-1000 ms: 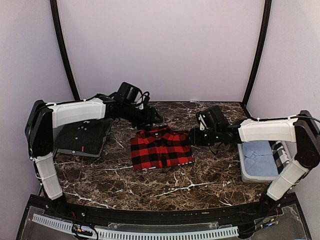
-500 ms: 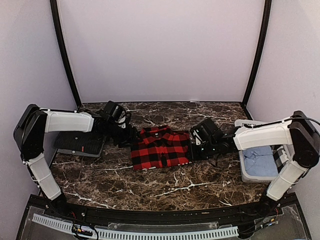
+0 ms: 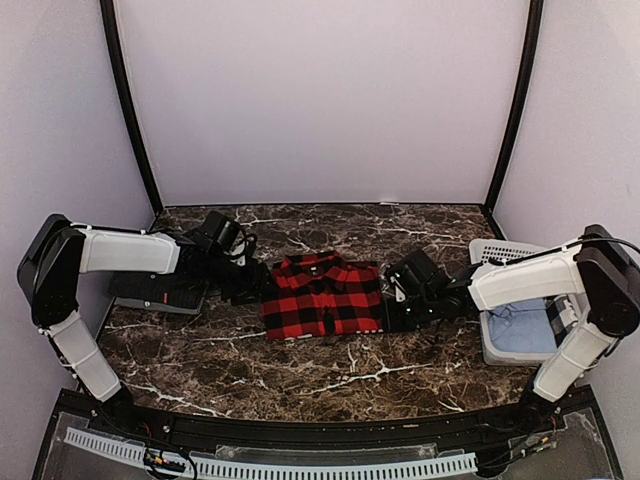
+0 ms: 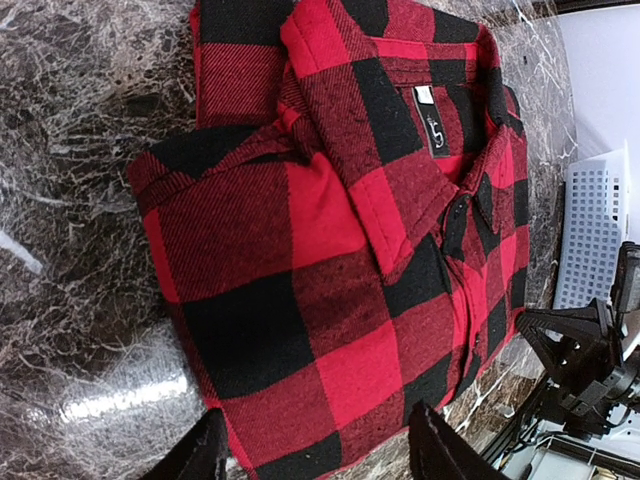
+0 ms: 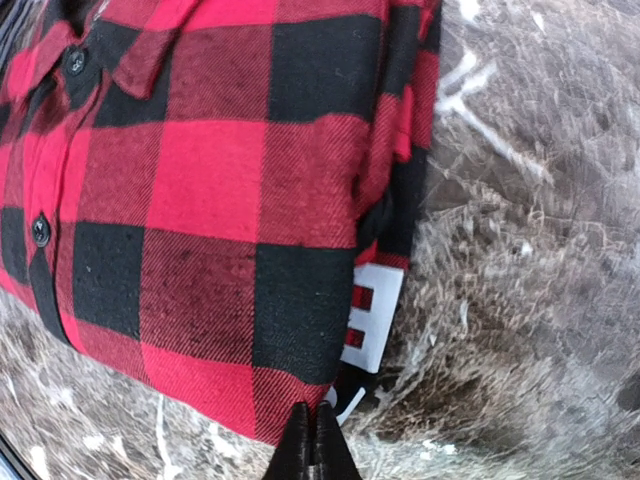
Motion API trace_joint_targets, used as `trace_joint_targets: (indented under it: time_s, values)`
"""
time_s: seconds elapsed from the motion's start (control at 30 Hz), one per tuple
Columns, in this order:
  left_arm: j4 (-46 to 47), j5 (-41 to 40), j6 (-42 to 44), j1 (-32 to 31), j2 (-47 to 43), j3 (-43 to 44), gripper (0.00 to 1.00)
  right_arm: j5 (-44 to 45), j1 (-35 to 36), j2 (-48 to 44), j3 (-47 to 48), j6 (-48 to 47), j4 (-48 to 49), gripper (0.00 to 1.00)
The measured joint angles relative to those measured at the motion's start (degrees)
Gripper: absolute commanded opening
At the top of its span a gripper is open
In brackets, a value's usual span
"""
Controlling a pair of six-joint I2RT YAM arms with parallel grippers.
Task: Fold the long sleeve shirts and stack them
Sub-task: Smooth out the square-folded shirt at the center of the board.
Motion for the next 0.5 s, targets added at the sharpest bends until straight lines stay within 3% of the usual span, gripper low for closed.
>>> trace_joint_targets:
  time_s: [0.3, 0.5]
  values:
    - [0.1, 0.1, -0.3, 0.0, 0.0, -0.1, 0.57, -1.0, 0.3, -2.1, -9.3, 2.9, 8.3, 0.01]
    - [0.0, 0.0, 0.1, 0.0, 0.8, 2.3, 0.51, -0.7, 0.3, -4.6, -9.9, 3.1, 6.9, 0.33]
